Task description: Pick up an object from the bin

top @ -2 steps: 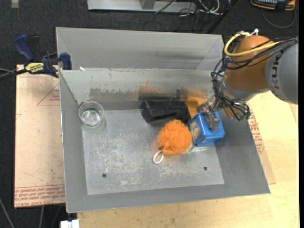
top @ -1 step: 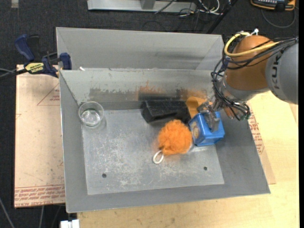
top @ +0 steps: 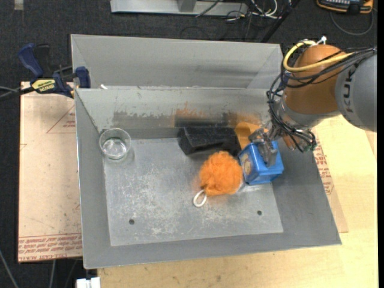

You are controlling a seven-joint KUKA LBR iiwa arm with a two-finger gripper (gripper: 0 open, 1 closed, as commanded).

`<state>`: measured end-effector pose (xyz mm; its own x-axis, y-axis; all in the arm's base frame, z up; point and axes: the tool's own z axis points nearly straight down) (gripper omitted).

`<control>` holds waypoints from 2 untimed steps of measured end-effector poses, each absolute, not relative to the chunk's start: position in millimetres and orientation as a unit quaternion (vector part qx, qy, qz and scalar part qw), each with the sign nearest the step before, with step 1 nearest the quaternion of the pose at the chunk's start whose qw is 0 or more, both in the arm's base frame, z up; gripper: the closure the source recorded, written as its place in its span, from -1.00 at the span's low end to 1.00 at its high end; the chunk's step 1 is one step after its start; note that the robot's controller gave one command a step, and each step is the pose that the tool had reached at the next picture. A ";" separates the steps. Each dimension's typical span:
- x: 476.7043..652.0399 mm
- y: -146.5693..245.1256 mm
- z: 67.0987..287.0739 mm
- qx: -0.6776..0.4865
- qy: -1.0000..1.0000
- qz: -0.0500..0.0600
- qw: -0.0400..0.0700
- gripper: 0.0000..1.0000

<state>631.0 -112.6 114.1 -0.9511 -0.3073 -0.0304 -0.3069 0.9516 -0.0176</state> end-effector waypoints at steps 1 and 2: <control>631.0 -112.6 114.1 -0.156 0.988 -0.006 0.016 1.00; 631.0 -112.6 114.1 -0.156 0.988 -0.006 0.016 1.00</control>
Offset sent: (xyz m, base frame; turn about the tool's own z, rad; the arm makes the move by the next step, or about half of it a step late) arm 0.0000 0.0000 0.0000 0.0000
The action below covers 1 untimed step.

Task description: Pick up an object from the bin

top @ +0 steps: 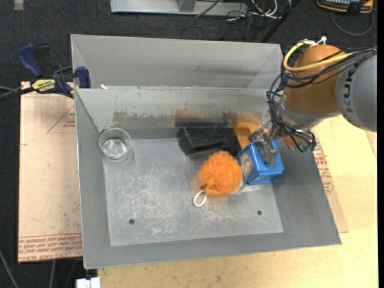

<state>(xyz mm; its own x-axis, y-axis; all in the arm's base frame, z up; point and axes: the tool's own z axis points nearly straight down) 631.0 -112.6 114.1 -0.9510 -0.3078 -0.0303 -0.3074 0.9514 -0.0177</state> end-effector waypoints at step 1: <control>631.0 -112.5 114.1 -0.156 0.988 -0.006 0.016 1.00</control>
Offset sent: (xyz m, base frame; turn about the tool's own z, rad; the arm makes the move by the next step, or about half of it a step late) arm 0.0000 0.0000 0.0000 0.0000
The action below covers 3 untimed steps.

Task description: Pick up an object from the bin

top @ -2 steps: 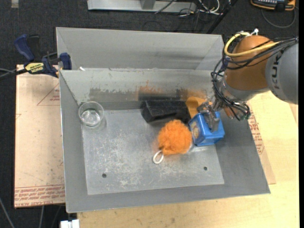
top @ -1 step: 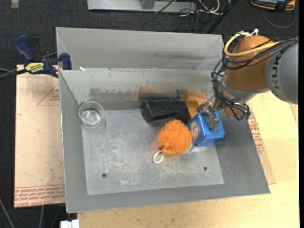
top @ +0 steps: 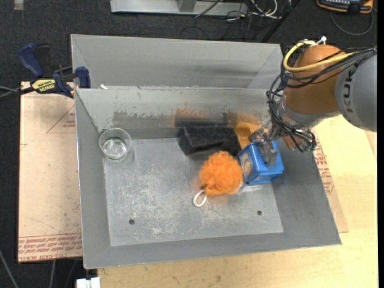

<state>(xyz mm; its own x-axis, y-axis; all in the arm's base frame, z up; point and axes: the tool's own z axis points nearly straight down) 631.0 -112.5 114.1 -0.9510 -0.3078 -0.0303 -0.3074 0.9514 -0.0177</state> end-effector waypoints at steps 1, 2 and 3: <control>631.0 -112.5 114.1 -0.156 0.988 -0.006 0.016 1.00; 631.0 -112.5 114.1 -0.156 0.988 -0.006 0.016 1.00; 631.0 -112.5 114.1 -0.156 0.988 -0.006 0.016 1.00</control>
Offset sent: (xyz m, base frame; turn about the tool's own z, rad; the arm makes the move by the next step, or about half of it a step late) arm 0.0000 0.0000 0.0000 0.0000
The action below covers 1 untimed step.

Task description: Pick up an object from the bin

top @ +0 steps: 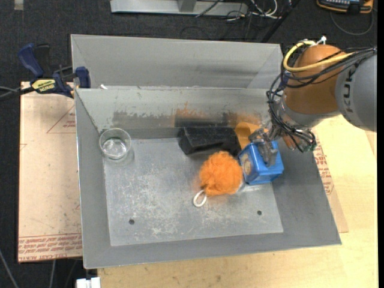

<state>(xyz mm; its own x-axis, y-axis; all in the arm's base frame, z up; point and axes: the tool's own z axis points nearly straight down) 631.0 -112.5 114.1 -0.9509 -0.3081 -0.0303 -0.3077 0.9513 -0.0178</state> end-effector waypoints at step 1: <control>631.0 -112.5 114.1 -0.156 0.988 -0.006 0.016 1.00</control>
Offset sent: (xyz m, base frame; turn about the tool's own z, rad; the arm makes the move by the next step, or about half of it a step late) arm -0.0131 0.0027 -0.0377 -0.4157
